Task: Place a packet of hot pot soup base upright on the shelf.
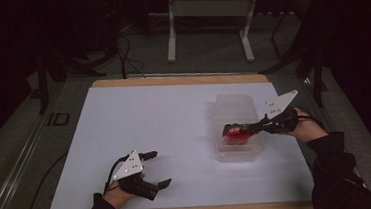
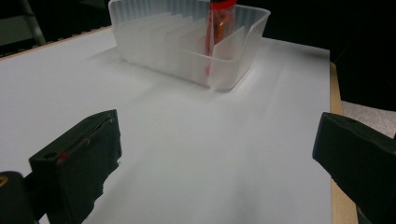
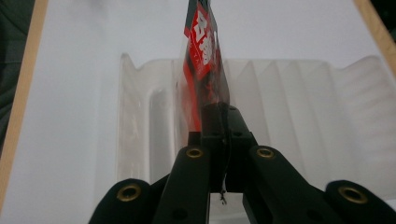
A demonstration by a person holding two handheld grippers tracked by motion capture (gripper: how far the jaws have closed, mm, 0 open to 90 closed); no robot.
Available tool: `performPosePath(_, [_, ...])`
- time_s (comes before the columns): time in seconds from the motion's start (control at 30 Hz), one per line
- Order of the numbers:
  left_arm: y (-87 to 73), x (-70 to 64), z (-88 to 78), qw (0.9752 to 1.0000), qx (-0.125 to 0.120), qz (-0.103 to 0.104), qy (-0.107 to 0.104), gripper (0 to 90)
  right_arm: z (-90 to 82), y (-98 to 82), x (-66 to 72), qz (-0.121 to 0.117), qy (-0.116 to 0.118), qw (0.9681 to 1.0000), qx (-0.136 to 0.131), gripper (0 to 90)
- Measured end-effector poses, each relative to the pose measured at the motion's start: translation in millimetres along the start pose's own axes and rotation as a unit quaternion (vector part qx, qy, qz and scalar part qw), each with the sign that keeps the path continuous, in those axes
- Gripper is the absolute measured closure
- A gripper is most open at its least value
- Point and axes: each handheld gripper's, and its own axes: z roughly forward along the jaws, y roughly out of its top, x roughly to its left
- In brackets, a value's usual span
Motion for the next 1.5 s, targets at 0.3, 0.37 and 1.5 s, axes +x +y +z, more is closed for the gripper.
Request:
performPosePath(0.3, [-0.1,0.3,-0.1,1.0,-0.002,-0.004,-0.002,1.7,11.6,-12.7,-4.2,0.024,0.011,0.9996,-0.004,90.0])
performPosePath(0.37, [0.0,0.9,0.0,1.0,-0.002,-0.006,-0.003,1.7,11.0,-14.0,-4.7,0.026,0.011,0.9996,-0.005,89.7])
performPosePath(1.5, [0.8,0.2,-2.3,1.0,0.001,-0.006,-0.003,1.7,-34.8,58.2,48.5,0.067,-0.115,0.9763,-0.17,14.3])
